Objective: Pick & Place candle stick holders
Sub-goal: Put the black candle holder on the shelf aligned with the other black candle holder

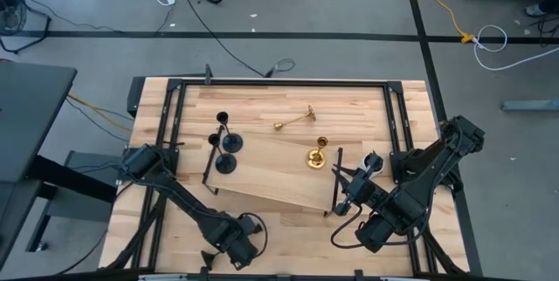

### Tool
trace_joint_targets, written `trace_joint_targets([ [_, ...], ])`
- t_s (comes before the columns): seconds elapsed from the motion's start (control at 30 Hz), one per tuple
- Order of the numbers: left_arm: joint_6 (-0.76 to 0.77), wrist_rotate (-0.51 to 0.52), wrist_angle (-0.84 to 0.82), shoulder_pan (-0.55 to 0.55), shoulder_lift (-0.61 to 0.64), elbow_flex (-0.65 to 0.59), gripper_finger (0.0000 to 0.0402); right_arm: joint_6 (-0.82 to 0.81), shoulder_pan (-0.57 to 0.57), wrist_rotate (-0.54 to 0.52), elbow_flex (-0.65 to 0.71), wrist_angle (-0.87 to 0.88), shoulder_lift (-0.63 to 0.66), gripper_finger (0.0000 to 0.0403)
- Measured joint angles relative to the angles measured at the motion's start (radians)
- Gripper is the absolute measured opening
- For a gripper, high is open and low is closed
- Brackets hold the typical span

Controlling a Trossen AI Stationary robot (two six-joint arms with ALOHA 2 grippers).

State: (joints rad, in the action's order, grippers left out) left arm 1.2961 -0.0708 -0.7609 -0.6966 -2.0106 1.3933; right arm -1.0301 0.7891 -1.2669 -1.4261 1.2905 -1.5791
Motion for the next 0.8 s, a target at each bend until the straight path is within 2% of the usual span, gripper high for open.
trace_joint_targets([
  [0.23,-0.034,-0.005,0.003,0.0,0.0,0.0,0.0015,0.0,0.0,0.0,0.0,-0.001,0.0,0.0049],
  [0.47,-0.07,-0.022,0.01,0.007,0.0,0.001,0.0029,0.0,0.0,0.0,0.0,-0.001,0.0,0.0049],
  [0.6,-0.109,-0.039,0.006,0.011,0.0,0.043,0.0013,0.0,0.0,0.0,0.0,-0.001,0.0,0.0049],
  [0.8,-0.209,0.116,-0.132,-0.004,0.001,0.216,0.0015,0.0,0.0,0.0,0.0,-0.001,0.0,0.0049],
])
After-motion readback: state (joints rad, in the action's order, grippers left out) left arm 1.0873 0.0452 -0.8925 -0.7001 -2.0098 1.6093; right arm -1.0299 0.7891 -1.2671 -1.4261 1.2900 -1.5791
